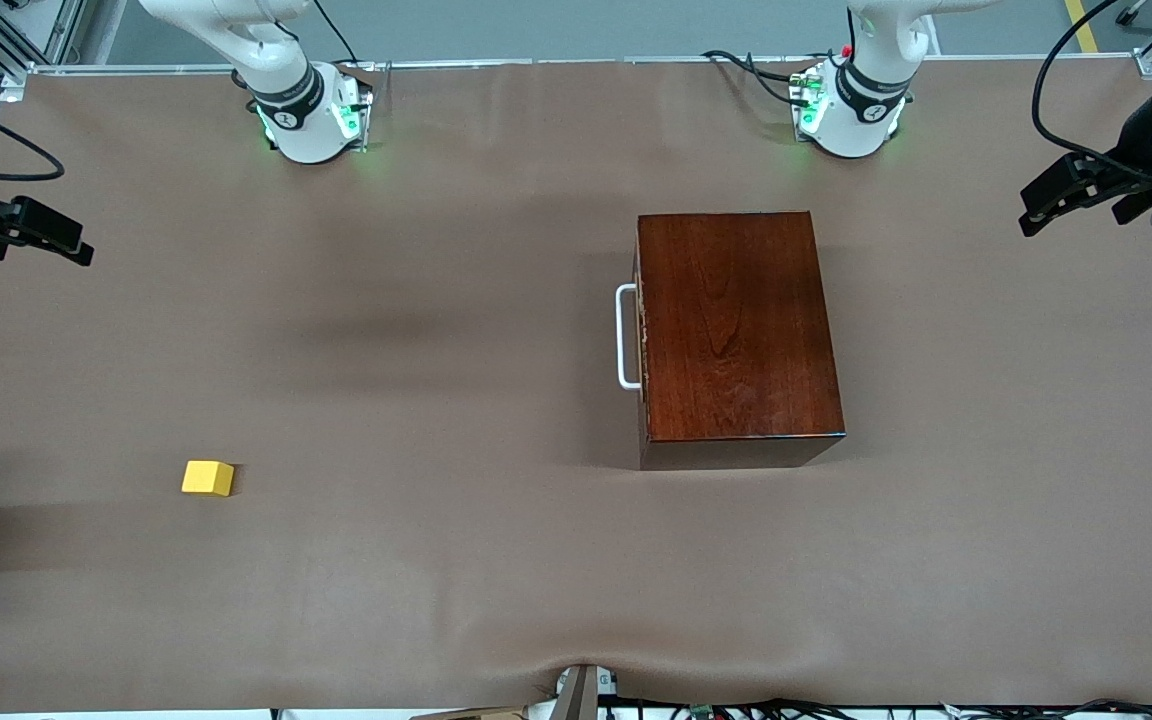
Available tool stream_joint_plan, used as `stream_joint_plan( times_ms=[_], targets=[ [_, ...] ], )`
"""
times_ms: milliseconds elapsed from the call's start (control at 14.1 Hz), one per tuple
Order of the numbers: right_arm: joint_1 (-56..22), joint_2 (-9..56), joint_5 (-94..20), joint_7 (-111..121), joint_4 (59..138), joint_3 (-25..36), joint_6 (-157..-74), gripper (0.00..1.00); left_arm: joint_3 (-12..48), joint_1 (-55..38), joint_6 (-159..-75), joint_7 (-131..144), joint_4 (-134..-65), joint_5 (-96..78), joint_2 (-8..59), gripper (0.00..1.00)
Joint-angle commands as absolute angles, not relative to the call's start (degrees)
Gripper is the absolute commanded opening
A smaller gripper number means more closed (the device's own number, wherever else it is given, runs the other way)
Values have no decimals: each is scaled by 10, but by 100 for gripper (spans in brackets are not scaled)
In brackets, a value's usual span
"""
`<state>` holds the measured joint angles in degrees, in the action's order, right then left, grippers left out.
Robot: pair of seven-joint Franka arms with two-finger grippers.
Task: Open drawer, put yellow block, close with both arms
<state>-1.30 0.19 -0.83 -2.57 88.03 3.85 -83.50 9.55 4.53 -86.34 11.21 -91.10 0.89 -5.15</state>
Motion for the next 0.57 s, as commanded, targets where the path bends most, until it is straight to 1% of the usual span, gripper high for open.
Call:
stream_joint_plan(
  times_ms=[0, 355, 496],
  targets=[
    [-12, 3, -1, -21, 884, 36, -839, 100, 99, 50, -852, 107, -899, 4, -47, 100],
    [-13, 5, -1, -18, 889, 37, -840, 100, 100, 47, -852, 108, -896, 5, -46, 100],
    [-13, 7, -1, -18, 889, 37, -840, 100, 104, 41, -850, 108, -876, 6, -28, 100]
  ],
)
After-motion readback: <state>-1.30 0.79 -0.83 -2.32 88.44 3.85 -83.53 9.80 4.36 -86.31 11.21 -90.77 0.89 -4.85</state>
